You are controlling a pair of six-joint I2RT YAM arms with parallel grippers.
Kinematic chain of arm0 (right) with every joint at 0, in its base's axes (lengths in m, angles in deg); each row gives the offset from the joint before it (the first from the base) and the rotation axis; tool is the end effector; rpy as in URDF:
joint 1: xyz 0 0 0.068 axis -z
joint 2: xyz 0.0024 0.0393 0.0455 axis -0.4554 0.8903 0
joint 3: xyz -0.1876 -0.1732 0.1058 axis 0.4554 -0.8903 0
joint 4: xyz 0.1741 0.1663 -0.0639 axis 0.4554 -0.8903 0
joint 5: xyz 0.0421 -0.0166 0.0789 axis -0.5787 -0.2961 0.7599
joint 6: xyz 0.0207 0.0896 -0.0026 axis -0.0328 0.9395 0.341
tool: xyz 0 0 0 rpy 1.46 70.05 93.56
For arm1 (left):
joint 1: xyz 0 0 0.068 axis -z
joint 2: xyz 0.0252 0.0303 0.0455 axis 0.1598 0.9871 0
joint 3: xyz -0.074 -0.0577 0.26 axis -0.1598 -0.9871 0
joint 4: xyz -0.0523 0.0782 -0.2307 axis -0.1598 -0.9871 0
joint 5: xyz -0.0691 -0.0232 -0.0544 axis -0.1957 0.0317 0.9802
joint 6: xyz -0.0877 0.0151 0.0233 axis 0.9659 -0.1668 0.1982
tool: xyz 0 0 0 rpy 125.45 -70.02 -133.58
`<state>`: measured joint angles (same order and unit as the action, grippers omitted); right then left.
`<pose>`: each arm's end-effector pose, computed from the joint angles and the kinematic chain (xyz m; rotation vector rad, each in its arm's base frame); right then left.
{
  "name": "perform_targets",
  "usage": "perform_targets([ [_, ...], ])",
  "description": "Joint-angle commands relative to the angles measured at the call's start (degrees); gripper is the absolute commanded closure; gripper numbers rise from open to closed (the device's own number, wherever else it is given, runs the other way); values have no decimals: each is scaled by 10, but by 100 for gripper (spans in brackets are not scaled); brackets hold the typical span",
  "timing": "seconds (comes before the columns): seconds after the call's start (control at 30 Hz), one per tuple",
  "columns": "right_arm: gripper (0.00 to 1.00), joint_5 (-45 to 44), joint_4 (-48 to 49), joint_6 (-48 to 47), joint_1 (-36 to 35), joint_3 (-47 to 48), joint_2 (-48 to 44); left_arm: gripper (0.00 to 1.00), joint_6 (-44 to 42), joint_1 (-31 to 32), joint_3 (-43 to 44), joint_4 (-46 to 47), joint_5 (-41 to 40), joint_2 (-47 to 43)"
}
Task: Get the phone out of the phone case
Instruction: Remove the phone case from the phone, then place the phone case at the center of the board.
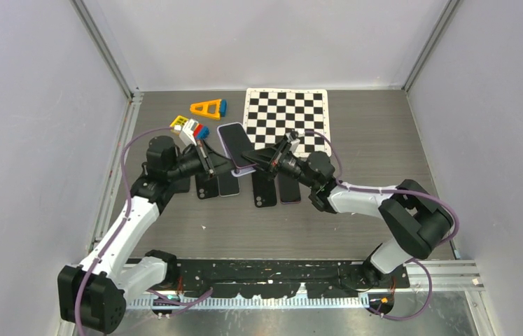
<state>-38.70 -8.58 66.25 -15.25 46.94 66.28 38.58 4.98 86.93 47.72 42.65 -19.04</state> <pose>0.2494 0.2648 0.2777 0.5678 1.7424 2.2273 0.2242 -0.1136 0.3056 -0.1395 2.0361 -1.4736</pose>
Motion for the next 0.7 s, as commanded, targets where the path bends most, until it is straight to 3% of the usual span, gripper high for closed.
perform_targets([
  [0.0, 99, 41, -27, -59, -11, -26, -84, 100, -47, -5, 8, -151, -70, -33],
  [0.13, 99, 42, -190, -140, -11, -63, -172, 100, -120, -5, 35, -375, -129, -50],
  [0.2, 99, 24, -293, -188, -11, -77, -245, 100, -139, -4, 28, -439, -143, -56],
  [0.33, 99, -46, -496, -272, -24, -80, -323, 100, -122, -5, -54, -460, -130, -87],
  [0.43, 99, -99, -580, -316, -56, -66, -326, 100, -112, -5, -93, -470, -121, -105],
  [0.67, 99, -221, -601, -322, -148, -42, -218, 100, -109, 10, -97, -486, -136, -84],
])
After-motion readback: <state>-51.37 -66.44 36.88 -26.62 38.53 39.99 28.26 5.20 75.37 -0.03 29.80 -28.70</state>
